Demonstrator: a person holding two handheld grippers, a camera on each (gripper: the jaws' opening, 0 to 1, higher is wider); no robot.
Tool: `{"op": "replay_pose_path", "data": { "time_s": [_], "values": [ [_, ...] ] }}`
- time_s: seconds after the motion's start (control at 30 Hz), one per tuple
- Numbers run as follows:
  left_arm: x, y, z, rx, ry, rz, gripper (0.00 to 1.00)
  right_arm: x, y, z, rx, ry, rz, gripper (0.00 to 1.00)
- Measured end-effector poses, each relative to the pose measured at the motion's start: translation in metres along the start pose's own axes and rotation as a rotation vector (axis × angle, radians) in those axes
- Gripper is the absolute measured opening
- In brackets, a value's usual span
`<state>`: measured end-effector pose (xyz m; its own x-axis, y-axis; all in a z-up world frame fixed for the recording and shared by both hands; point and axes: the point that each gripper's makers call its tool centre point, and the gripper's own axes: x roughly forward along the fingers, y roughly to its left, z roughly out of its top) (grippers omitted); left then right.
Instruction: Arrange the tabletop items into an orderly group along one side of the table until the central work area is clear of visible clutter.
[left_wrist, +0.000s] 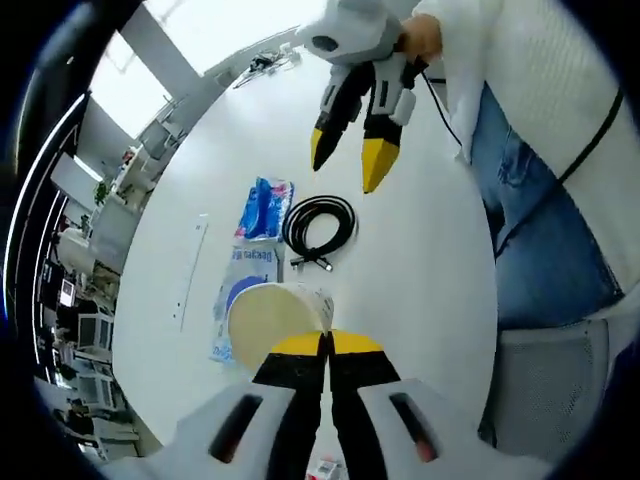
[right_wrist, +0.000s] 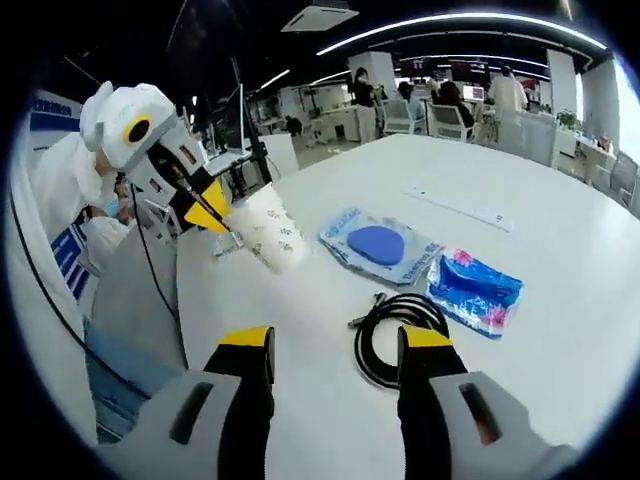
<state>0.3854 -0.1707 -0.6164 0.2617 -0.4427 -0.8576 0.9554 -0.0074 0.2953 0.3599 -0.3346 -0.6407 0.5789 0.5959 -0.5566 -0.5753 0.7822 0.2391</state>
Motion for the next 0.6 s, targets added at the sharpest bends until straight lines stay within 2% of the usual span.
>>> {"op": "replay_pose_path", "data": {
  "time_s": [0.1,0.17,0.3,0.47,0.6],
  "values": [
    [-0.008,0.016,-0.018,-0.038,0.041,0.007,0.00,-0.010,-0.016,-0.005,0.073,-0.022,-0.035,0.47],
    [-0.012,0.024,-0.032,-0.080,0.084,-0.011,0.00,-0.014,-0.023,-0.008,0.093,-0.027,-0.049,0.47],
    [-0.018,0.047,-0.052,-0.091,0.142,-0.004,0.00,-0.023,-0.034,-0.019,0.143,-0.031,-0.083,0.46],
    [-0.025,0.067,-0.060,-0.102,0.170,-0.005,0.00,-0.032,-0.045,-0.030,0.213,-0.041,-0.120,0.46],
    [-0.030,0.080,-0.063,-0.105,0.196,-0.024,0.00,-0.035,-0.046,-0.030,0.223,-0.044,-0.131,0.46]
  ]
}}
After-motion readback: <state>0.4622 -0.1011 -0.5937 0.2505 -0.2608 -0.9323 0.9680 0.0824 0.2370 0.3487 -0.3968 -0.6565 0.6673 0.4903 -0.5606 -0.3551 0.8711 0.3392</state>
